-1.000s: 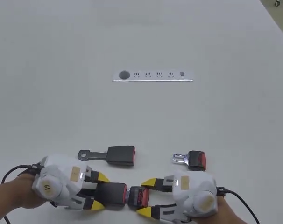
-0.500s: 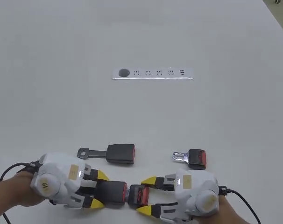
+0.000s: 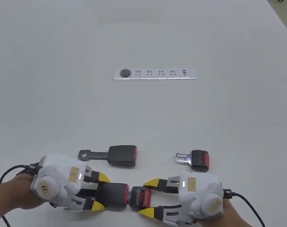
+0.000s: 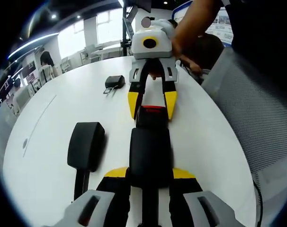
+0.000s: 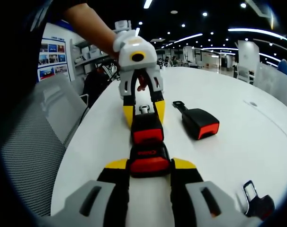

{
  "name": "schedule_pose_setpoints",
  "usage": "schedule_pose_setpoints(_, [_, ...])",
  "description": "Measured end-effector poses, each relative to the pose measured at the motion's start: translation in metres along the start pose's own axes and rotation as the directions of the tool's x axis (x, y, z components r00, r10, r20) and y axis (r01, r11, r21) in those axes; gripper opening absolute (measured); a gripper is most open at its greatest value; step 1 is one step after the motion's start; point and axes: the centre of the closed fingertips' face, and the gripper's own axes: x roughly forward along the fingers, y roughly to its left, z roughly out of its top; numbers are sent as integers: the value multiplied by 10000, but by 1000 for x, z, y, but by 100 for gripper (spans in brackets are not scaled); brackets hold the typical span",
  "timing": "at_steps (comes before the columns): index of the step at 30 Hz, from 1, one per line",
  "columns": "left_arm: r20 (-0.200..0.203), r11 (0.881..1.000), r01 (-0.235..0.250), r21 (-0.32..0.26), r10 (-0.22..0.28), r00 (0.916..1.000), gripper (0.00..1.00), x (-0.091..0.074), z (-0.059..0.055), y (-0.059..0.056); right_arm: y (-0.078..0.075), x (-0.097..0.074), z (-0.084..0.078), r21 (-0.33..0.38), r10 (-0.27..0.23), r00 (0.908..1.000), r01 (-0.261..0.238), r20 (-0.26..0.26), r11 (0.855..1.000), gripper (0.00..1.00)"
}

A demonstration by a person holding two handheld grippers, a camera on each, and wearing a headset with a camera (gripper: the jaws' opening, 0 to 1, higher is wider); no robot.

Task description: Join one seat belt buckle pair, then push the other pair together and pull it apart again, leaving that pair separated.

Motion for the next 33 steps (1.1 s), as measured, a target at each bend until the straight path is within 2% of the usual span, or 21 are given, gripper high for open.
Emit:
schedule_pose_setpoints(16, [44,9999,89,56,-90,10000,32,-1,-1,0,-1,0,0,110,39,10000,-40,64,9999,32])
schedule_pose_setpoints(20, [-63,9999,94,86,-93,9999,32,0,0,0,0,0,0,35,36,10000,-36,0,10000,32])
schedule_pose_setpoints(29, [-485,9999,84,150,-77,9988,33,2,0,0,1,2,1,-261,43,9974,-62,-723,9996,34])
schedule_pose_setpoints(32, [-697,10000,29,31,-26,9976,34,2,1,0,1,2,0,-333,50,9953,-83,-965,9994,35])
schedule_pose_setpoints(33, [-820,9998,-90,-171,75,9966,34,2,1,0,1,2,0,-332,31,9938,-68,-1114,9994,35])
